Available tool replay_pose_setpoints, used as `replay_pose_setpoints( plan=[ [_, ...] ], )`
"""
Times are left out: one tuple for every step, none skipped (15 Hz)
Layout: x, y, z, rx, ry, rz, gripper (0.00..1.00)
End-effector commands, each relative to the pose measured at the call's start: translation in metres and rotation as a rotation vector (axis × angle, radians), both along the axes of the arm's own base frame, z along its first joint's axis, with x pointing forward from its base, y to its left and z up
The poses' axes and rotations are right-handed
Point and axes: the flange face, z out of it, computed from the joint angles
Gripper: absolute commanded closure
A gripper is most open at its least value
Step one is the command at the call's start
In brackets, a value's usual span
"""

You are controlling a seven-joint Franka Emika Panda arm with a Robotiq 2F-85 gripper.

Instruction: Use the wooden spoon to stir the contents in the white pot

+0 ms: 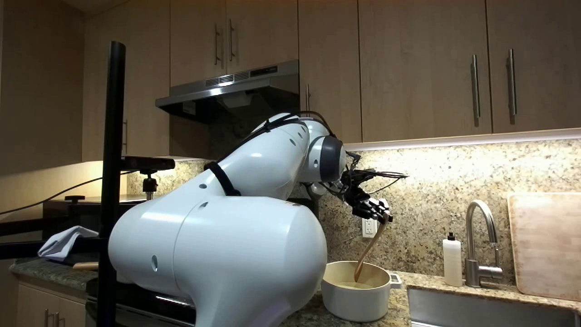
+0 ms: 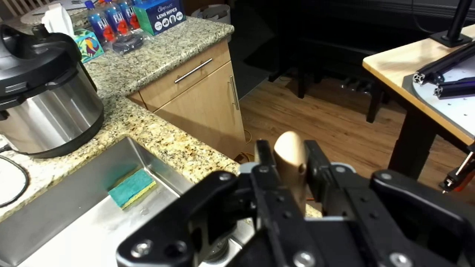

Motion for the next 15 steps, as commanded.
replay_pose_setpoints(
  plan=[
    [-0.011,-0.012,-0.007,-0.025,0.033,0.012,0.91],
    [-0.013,-0.012,-0.013,-0.033,0.036,0.013,0.91],
    [-0.014,-0.012,-0.023,-0.042,0.044,0.007,0.91],
    [-0.015,-0.013,-0.031,-0.051,0.054,0.004,0.91],
    [-0.016,-0.012,-0.04,-0.054,0.047,0.002,0.91],
    [-0.015,-0.01,-0.049,-0.048,0.008,0.001,0.91],
    [-0.013,-0.009,-0.057,-0.039,-0.025,-0.004,0.91],
    [-0.009,-0.007,-0.068,-0.027,-0.074,-0.013,0.9],
    [-0.006,-0.005,-0.078,-0.022,-0.11,-0.02,0.91],
    [-0.005,-0.003,-0.087,-0.019,-0.138,-0.022,0.91],
    [-0.004,-0.001,-0.095,-0.018,-0.163,-0.019,0.91],
    [-0.003,0.002,-0.103,-0.022,-0.181,-0.017,0.91],
    [-0.004,0.002,-0.109,-0.029,-0.187,-0.021,0.91],
    [-0.005,0.004,-0.113,-0.039,-0.183,-0.023,0.91],
    [-0.007,0.005,-0.115,-0.046,-0.176,-0.023,0.91]
  ],
)
